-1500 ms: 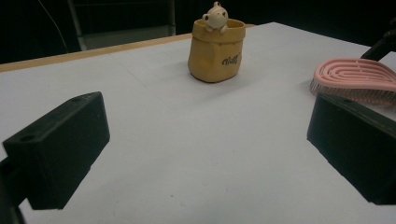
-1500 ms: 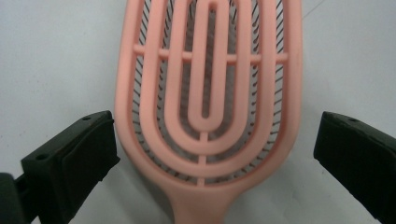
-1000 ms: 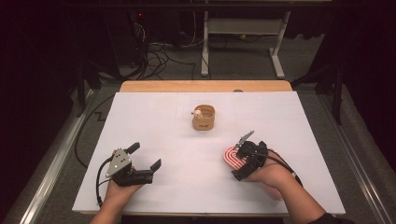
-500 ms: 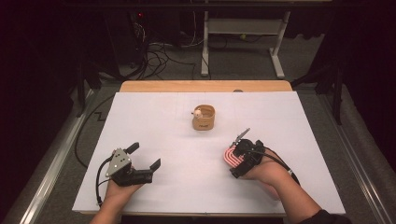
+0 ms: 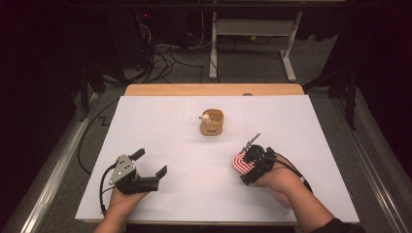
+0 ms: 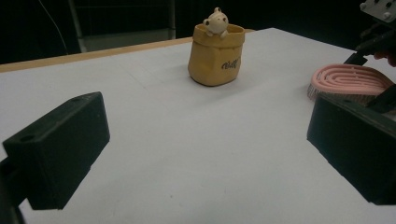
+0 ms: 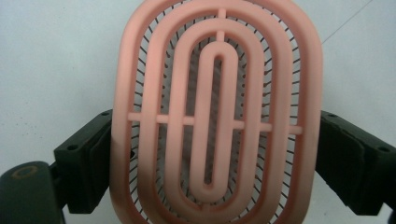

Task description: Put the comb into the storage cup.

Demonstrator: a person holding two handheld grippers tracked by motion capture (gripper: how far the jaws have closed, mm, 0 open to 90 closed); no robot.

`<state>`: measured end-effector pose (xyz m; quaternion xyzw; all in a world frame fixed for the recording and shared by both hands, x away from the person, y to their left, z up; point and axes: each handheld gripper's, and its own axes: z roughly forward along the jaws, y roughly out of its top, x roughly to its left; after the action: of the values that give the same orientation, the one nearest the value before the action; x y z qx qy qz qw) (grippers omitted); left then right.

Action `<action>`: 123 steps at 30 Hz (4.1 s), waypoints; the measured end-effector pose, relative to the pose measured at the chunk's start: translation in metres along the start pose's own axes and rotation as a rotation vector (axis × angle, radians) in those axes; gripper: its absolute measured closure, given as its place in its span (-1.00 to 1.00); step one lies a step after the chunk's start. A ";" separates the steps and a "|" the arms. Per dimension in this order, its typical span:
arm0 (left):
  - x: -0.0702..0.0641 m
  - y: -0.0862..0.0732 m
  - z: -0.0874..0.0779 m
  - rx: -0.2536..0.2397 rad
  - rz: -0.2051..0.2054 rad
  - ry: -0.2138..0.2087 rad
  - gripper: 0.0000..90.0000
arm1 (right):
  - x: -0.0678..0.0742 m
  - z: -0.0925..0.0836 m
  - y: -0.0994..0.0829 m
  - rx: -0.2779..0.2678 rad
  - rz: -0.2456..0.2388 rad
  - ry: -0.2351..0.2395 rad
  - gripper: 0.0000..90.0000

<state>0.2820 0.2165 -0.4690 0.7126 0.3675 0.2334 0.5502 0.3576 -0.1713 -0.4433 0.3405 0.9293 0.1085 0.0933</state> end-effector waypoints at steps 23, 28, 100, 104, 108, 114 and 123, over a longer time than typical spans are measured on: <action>0.001 -0.001 0.001 0.000 -0.023 -0.012 -1.00 | -0.001 -0.003 0.003 0.024 -0.024 0.018 -0.61; 0.000 -0.001 0.000 0.004 -0.010 -0.012 -1.00 | 0.001 -0.003 0.002 0.027 -0.032 0.010 -0.63; 0.002 -0.001 0.001 -0.002 -0.016 -0.006 -1.00 | -0.003 -0.041 0.009 -0.002 -0.049 -0.054 -0.56; 0.002 -0.001 0.001 0.004 -0.015 -0.009 -1.00 | -0.005 -0.046 0.008 -0.068 -0.033 -0.056 -0.56; 0.002 -0.001 0.001 0.003 -0.017 -0.008 -1.00 | -0.006 -0.049 0.006 -0.104 -0.012 -0.055 -0.56; 0.002 -0.001 0.001 0.003 -0.019 -0.007 -1.00 | -0.008 -0.054 0.002 -0.182 0.018 -0.062 -0.56; 0.003 -0.001 0.001 0.010 -0.019 -0.006 -1.00 | -0.012 -0.060 -0.005 -0.319 0.049 -0.081 -0.56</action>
<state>0.2843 0.2181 -0.4706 0.7125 0.3736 0.2241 0.5500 0.3487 -0.1907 -0.3860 0.3480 0.8871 0.2432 0.1808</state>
